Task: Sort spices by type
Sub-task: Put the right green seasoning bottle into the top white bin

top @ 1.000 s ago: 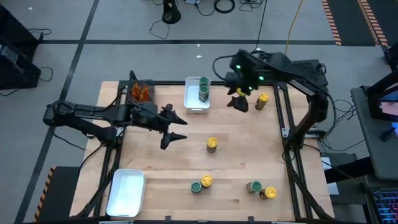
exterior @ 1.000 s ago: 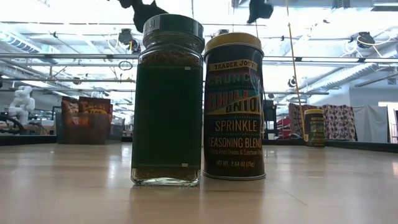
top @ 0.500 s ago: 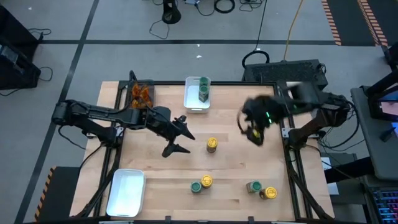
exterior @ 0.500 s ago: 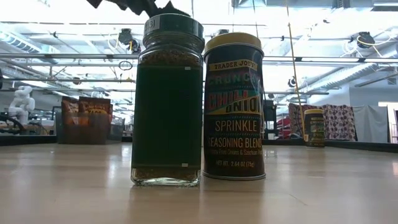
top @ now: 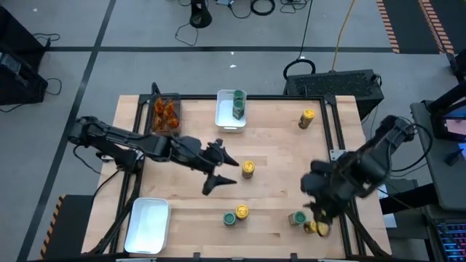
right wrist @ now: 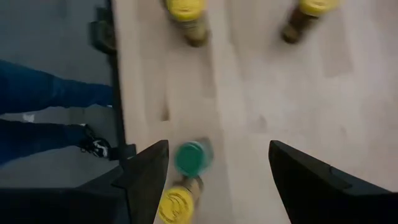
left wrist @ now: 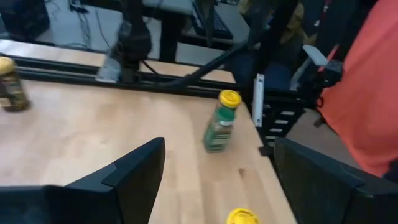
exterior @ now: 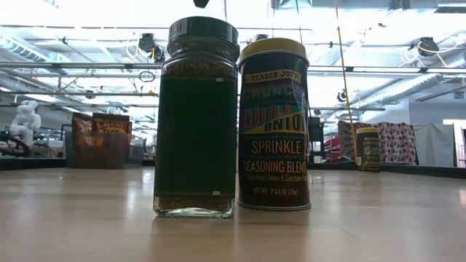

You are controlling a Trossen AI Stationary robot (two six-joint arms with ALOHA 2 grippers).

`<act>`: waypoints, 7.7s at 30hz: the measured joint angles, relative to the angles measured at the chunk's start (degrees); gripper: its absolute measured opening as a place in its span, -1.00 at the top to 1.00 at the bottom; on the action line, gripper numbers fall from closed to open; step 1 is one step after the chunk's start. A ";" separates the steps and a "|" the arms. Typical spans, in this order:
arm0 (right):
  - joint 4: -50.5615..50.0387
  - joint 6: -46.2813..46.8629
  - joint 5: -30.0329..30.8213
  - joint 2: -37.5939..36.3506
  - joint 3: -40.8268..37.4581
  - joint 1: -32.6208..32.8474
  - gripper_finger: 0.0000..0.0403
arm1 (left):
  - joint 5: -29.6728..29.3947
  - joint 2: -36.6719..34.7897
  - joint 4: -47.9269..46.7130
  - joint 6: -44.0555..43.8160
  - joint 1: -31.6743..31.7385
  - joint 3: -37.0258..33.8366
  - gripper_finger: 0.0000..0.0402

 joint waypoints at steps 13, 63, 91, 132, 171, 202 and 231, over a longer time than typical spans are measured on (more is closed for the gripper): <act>17.15 -0.38 0.54 2.39 -18.57 9.19 -0.28 | -5.46 3.31 -0.19 -6.20 -3.00 3.11 -0.52; 11.04 -14.78 0.58 10.15 -11.28 -0.41 0.06 | -1.45 2.33 -11.35 -5.67 -2.68 3.18 -0.52; 28.47 -55.86 -12.35 21.78 10.35 -51.78 0.06 | -0.90 -21.39 -24.66 14.94 14.41 -4.30 -0.52; 28.85 -63.26 -19.47 36.64 10.33 -57.75 -0.18 | -8.69 -22.02 -8.43 -4.52 19.45 -17.28 -0.52; 5.49 -65.83 -24.17 -1.53 10.31 -70.83 -0.36 | -0.64 1.90 14.33 15.14 26.29 -17.19 -0.52; 11.48 -65.88 -24.16 -6.84 -1.34 -75.05 -0.36 | -2.44 15.21 20.49 16.38 26.75 -17.19 -0.52; 31.34 -58.19 -24.21 -16.69 -23.20 -75.01 -0.36 | -3.07 17.21 20.20 13.38 26.73 -17.21 -0.52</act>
